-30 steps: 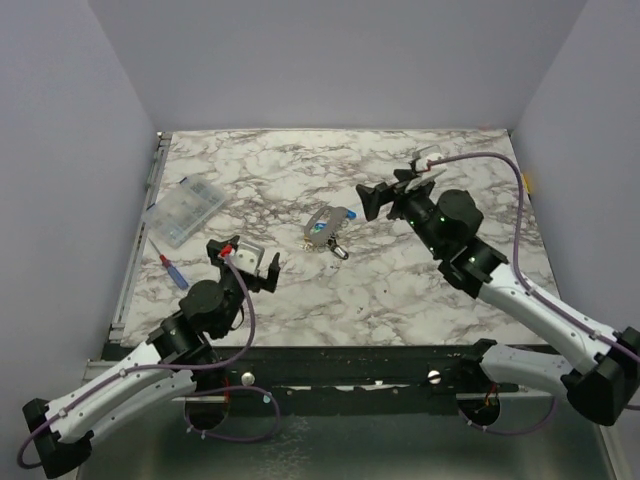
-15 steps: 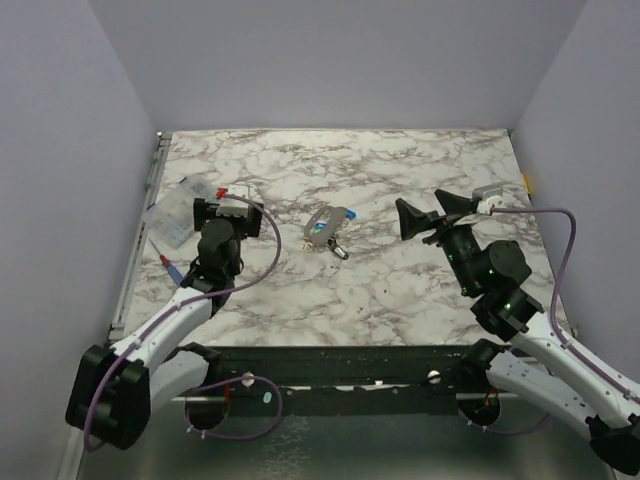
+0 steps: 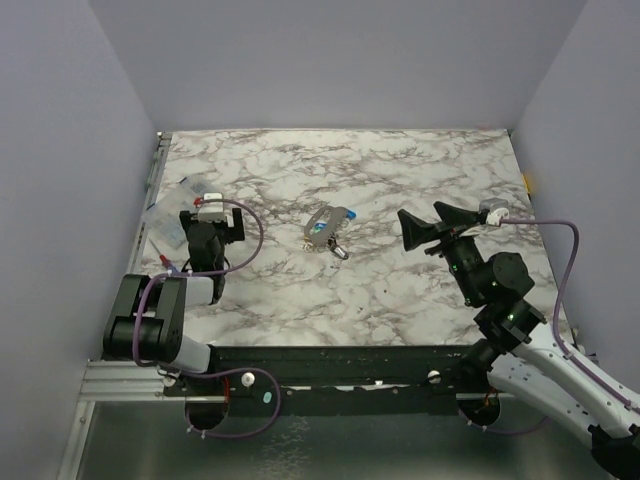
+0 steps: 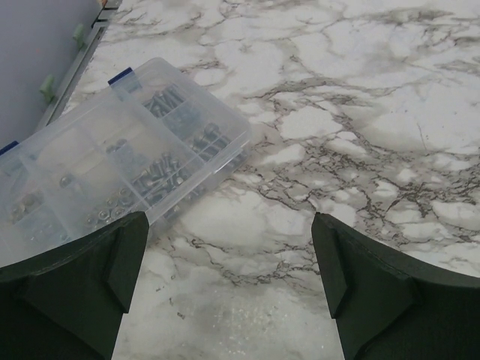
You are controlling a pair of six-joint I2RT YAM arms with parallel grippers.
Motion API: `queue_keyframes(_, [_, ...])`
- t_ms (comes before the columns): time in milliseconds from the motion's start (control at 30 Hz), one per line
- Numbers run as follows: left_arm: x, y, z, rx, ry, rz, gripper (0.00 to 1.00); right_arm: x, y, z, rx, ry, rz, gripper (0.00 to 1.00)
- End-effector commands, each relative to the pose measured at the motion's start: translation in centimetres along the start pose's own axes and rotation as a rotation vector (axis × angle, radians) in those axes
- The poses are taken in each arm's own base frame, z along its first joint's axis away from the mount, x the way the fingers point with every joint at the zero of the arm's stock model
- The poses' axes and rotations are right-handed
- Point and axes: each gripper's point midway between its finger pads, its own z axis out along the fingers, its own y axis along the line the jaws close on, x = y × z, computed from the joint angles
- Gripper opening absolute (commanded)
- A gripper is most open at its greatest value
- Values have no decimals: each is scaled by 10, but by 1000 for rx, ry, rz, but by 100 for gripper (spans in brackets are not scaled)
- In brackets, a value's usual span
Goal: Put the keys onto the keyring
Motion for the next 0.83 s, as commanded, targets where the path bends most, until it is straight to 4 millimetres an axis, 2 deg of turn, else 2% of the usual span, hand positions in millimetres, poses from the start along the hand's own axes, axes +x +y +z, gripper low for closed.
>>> queue_keyframes(0, [-37, -14, 11, 81, -132, -85, 96, 6, 6, -2, -32, 20, 18, 100])
queue_keyframes(67, [-31, -4, 8, 26, -100, -96, 97, 6, 7, -2, -32, 31, 22, 100])
queue_keyframes(100, [-23, 0, 5, 0, -74, -105, 97, 4, 7, -2, -34, 31, 22, 100])
queue_keyframes(167, [4, 3, 2, -32, -10, -101, 97, 4, 9, -3, -42, 35, 28, 100])
queue_keyframes(200, [8, 4, 1, -61, 3, -69, 97, 5, 11, -3, -49, 36, 32, 100])
queue_keyframes(300, [-1, -3, -2, -33, -96, -89, 99, 7, 15, -3, -70, 46, 53, 100])
queue_keyframes(367, [16, -23, -1, 76, -84, -20, 99, 11, 17, -4, -82, 58, 62, 100])
queue_keyframes(400, [14, -23, -1, 82, -116, -27, 99, 13, 18, -4, -84, 63, 66, 100])
queue_keyframes(467, [21, -10, 4, 47, -69, -84, 99, 16, 20, -5, -95, 71, 70, 100])
queue_keyframes(667, [20, -8, 4, 36, -80, -98, 99, 12, 36, -6, -190, 46, 72, 100])
queue_keyframes(800, [19, -9, 3, 33, -82, -95, 99, 10, 31, -2, -148, 54, 97, 100])
